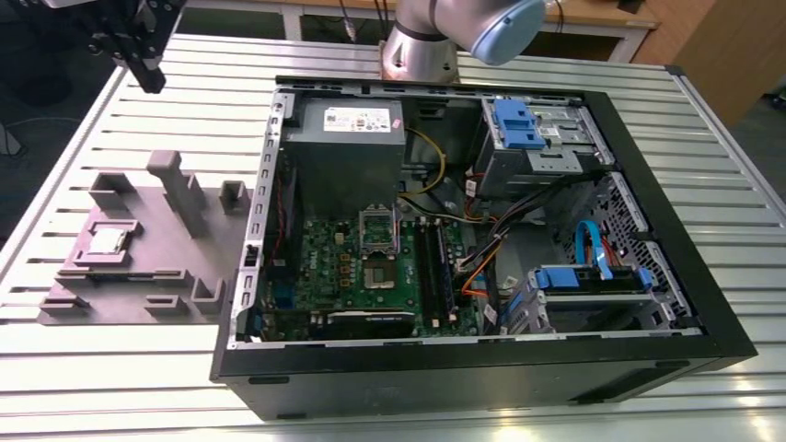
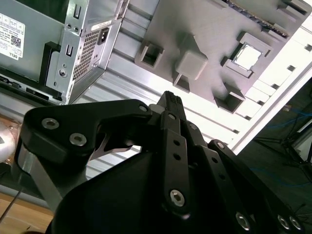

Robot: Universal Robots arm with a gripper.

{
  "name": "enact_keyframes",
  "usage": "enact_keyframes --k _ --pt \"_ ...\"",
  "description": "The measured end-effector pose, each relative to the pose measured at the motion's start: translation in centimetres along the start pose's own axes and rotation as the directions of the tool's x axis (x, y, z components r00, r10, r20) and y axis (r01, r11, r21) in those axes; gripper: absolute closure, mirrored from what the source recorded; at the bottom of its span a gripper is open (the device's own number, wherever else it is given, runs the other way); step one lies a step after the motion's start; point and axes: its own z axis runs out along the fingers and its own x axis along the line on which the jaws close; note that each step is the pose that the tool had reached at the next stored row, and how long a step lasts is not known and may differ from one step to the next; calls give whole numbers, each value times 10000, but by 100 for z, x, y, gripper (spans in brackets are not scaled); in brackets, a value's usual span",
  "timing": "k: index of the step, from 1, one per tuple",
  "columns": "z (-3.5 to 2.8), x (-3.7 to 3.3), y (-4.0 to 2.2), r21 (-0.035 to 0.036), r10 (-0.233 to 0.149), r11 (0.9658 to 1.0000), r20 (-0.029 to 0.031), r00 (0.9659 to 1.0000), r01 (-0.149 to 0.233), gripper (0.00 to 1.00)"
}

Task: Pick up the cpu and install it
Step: 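Reach for the cpu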

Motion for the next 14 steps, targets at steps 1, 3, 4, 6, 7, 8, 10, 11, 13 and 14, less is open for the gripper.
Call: enact_keyframes --k 1,3,4,6,7,8,10,11,13,14 --pt "-1 10 -1 0 -1 10000 0 10000 1 90" --pt "-2 21 -2 1 -2 10000 -1 10000 2 90" --pt "-2 21 -2 0 -3 10000 0 10000 3 90" --pt "-2 24 -2 0 -1 10000 0 10000 1 90" --pt "-2 25 -2 0 -1 10000 0 10000 1 90" --pt "-2 25 -2 0 -1 10000 0 10000 1 90" --pt "-2 26 -2 0 -2 10000 1 10000 2 90" --pt "-1 29 -2 -1 -1 10000 1 10000 1 90" --pt "0 39 -3 1 0 10000 0 10000 0 90" --pt "2 45 -4 0 0 10000 0 10000 0 90"
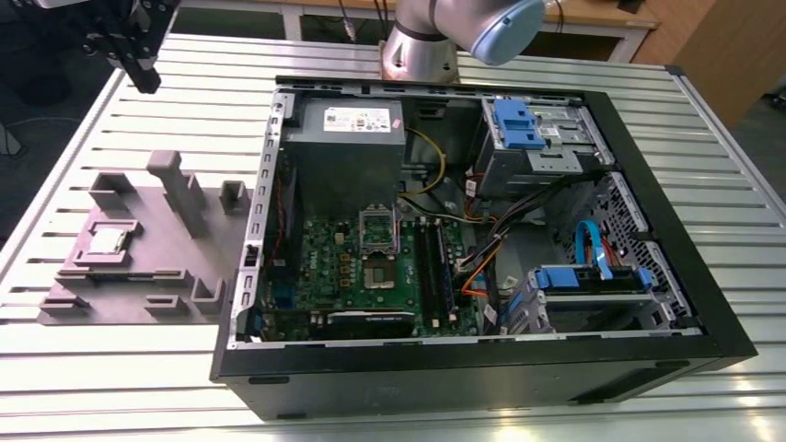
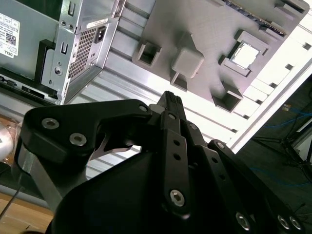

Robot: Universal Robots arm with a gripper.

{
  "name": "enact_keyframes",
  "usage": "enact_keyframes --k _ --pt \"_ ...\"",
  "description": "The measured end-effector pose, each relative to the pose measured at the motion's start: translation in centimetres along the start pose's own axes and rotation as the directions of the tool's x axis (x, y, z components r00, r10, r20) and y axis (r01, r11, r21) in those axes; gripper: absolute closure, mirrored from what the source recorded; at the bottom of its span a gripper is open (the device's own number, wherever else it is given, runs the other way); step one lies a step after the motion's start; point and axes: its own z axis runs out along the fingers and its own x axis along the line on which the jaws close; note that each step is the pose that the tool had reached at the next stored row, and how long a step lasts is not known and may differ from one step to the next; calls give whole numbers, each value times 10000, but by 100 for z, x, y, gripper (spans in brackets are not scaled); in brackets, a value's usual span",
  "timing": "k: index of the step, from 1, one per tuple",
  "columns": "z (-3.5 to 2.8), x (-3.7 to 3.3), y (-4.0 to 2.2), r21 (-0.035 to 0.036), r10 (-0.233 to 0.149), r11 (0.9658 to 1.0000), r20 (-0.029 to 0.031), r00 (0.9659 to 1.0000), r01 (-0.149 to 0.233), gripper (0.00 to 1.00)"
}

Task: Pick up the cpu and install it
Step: 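Reach for the cpu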

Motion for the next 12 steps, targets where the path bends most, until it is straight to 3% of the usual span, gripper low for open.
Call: enact_keyframes --k 12 --pt "71 109 -73 0 -1 10000 0 10000 1 90"
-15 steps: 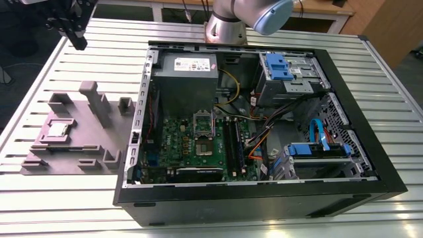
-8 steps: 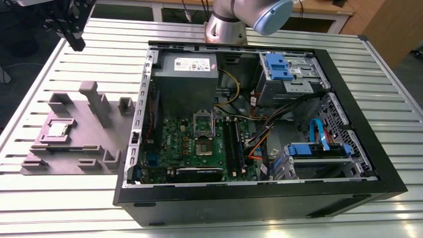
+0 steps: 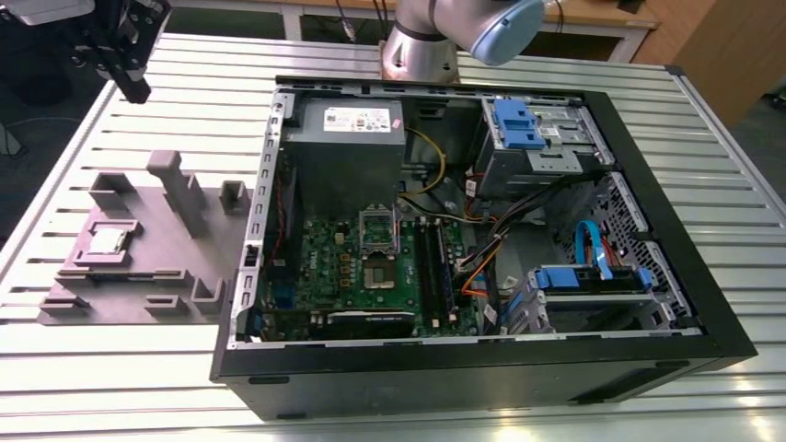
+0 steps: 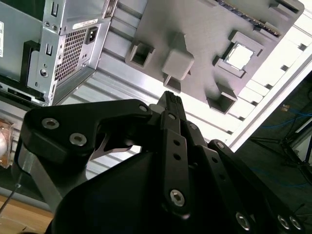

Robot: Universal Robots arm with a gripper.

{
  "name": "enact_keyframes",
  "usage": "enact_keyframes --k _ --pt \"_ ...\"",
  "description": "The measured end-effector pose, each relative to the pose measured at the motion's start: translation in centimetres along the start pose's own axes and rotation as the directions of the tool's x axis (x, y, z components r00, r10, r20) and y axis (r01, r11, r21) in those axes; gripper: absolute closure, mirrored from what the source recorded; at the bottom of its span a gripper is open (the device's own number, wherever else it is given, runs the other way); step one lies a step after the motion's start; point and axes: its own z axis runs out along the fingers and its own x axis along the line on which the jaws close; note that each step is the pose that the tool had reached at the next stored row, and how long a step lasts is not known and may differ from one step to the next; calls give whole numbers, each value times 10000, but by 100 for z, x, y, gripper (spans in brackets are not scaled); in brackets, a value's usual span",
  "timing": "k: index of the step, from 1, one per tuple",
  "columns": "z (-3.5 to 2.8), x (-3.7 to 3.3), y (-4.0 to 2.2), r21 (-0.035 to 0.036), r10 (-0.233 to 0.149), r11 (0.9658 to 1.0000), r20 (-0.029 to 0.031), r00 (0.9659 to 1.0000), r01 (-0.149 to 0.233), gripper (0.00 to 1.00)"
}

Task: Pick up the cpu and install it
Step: 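Reach for the cpu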

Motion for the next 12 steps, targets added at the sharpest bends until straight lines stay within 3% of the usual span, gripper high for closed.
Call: enact_keyframes --k 12 --pt "148 139 -112 -1 0 10000 1 10000 0 90"
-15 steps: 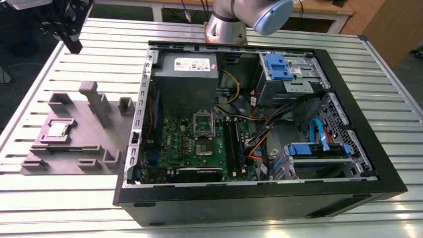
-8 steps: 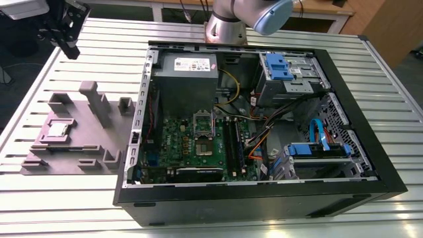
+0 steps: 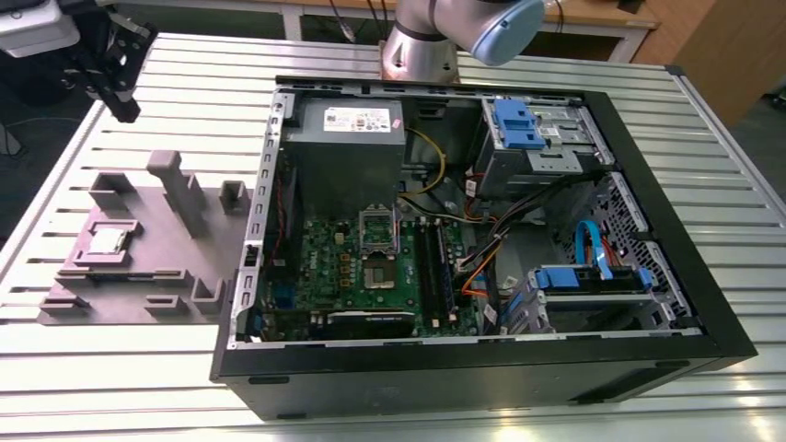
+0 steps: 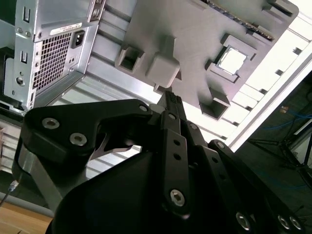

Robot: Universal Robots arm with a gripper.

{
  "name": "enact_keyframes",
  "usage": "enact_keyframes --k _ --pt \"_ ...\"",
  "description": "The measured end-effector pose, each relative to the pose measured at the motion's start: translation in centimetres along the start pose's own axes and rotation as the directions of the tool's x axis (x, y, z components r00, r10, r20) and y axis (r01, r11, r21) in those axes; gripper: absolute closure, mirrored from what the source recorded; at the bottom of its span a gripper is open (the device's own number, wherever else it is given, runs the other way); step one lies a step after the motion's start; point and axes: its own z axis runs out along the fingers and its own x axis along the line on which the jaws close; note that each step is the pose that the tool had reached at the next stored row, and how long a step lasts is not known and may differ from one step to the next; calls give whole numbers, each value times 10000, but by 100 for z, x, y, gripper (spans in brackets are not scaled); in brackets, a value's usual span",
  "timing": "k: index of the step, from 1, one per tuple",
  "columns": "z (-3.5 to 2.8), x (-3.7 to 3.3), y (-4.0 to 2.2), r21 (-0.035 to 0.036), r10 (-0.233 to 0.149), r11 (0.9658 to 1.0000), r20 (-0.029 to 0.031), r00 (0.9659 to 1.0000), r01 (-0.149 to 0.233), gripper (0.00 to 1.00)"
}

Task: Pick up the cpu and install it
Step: 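Reach for the cpu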

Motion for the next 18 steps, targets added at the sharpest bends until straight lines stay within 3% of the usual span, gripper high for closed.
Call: enact_keyframes --k 18 --pt "202 264 -67 2 0 10000 -11 10000 0 90"
